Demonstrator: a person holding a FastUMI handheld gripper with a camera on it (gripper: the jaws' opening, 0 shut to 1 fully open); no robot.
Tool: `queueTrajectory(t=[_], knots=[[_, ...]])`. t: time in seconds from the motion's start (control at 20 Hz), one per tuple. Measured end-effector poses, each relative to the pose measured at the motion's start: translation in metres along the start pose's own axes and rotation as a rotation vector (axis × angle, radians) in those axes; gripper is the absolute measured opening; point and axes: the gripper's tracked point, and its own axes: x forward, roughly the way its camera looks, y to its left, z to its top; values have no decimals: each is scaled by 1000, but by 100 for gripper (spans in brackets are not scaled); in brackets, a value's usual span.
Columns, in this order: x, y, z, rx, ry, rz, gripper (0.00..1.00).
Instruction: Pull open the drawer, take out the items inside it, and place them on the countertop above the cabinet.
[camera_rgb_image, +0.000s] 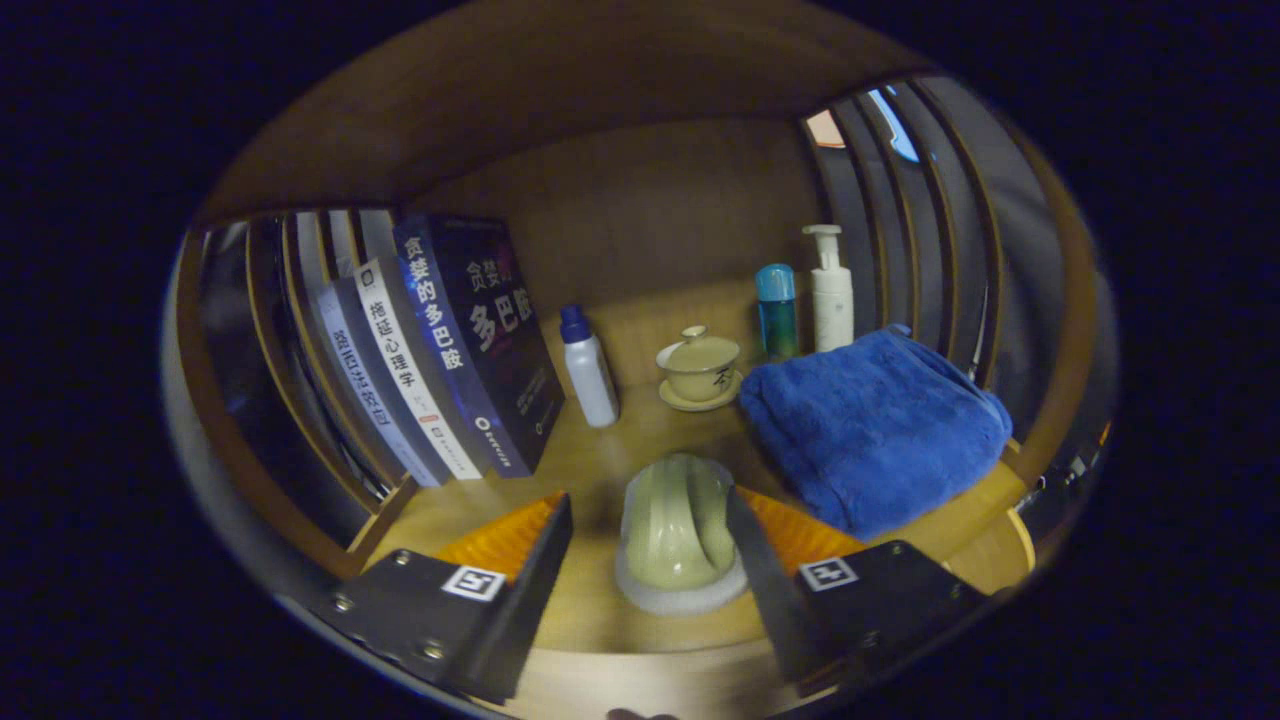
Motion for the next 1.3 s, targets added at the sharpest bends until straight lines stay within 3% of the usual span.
queueTrajectory(t=[0.05, 0.2, 0.5, 0.7, 0.9, 1.3], knots=[[-10, 0, -5, -2, 10, -5, 98], [-49, 1, -11, -16, 11, -4, 99], [-125, 0, -26, -80, -33, -8, 99], [-170, 1, -34, -54, -56, 6, 100], [-203, -16, -48, -116, -93, -84, 99], [-251, -33, -110, -139, -178, -61, 99]])
